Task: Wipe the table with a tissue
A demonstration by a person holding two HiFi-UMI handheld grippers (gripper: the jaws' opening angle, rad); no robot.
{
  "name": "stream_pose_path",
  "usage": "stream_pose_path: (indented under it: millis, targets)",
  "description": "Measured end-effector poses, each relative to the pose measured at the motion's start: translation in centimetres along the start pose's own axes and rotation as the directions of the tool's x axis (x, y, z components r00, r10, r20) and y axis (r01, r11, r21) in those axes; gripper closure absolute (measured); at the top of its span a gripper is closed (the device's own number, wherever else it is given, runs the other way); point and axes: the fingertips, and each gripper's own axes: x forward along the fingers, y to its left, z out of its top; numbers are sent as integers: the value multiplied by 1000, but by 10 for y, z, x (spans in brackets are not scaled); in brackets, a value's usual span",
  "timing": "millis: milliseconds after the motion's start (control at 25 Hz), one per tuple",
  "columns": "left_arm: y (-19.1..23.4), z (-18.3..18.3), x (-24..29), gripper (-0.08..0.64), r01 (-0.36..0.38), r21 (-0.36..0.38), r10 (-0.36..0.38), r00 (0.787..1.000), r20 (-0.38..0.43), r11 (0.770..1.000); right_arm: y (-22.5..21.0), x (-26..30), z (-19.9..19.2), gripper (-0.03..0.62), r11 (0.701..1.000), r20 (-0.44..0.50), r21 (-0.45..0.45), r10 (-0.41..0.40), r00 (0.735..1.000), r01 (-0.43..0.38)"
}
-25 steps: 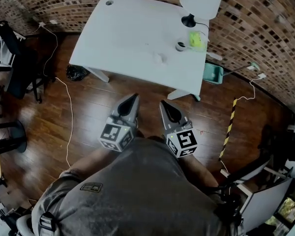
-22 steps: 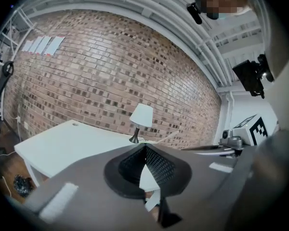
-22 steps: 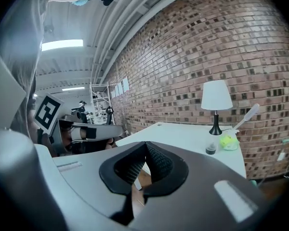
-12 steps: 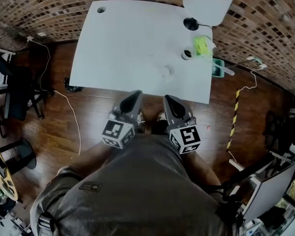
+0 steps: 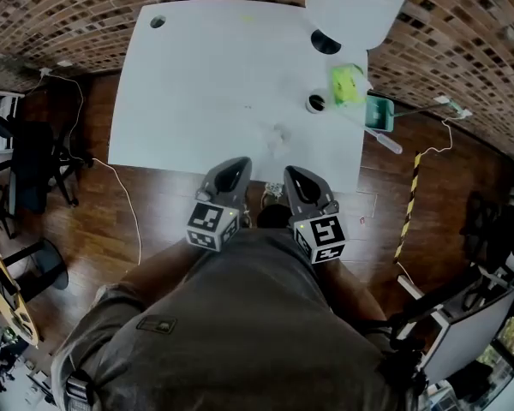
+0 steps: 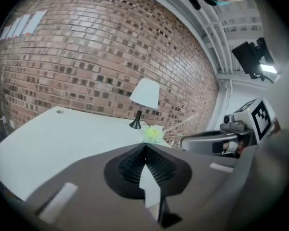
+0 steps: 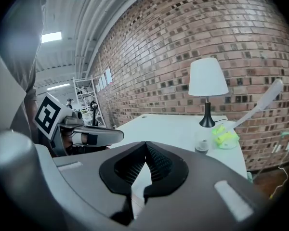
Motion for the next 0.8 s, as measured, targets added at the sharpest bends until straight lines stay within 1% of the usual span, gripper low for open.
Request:
stream_pose_path:
  millis: [120, 200, 280, 400, 520, 560, 640, 760, 800]
  targets:
    - [-2, -10, 27, 558, -24, 19, 25, 999, -43, 1000, -23, 7, -7, 581, 1000, -30, 7, 22, 999, -21]
    - [-1, -26, 42, 559, -43, 27, 46, 995, -93, 999, -35, 11, -12, 581, 999, -47, 14, 37, 998, -36]
    - [0, -43, 53, 558, -58, 35, 62, 988, -141, 998, -45, 14, -16, 581, 998, -62, 22, 52, 997, -51]
    - [-1, -56, 73, 558, -64, 72, 77, 977, -198, 995, -61, 19, -22, 581, 998, -86, 34, 64, 994, -61]
    - [-3, -75, 85, 555, -59, 93, 83, 960, -269, 994, -67, 19, -27, 581, 997, -111, 53, 70, 991, -65]
    - [-3, -80, 90, 523, -51, 104, 79, 955, -287, 993, -68, 20, -28, 581, 996, -117, 57, 72, 991, -65]
    - [-3, -89, 102, 422, -30, 127, 70, 943, -325, 991, -72, 24, -28, 581, 996, -125, 60, 73, 990, -66]
    - [-1, -106, 117, 343, -10, 173, 78, 916, -393, 985, -75, 28, -25, 581, 996, -130, 64, 69, 989, -61]
    - [0, -111, 120, 330, -6, 190, 86, 906, -414, 982, -76, 29, -24, 581, 996, -133, 65, 68, 989, -60]
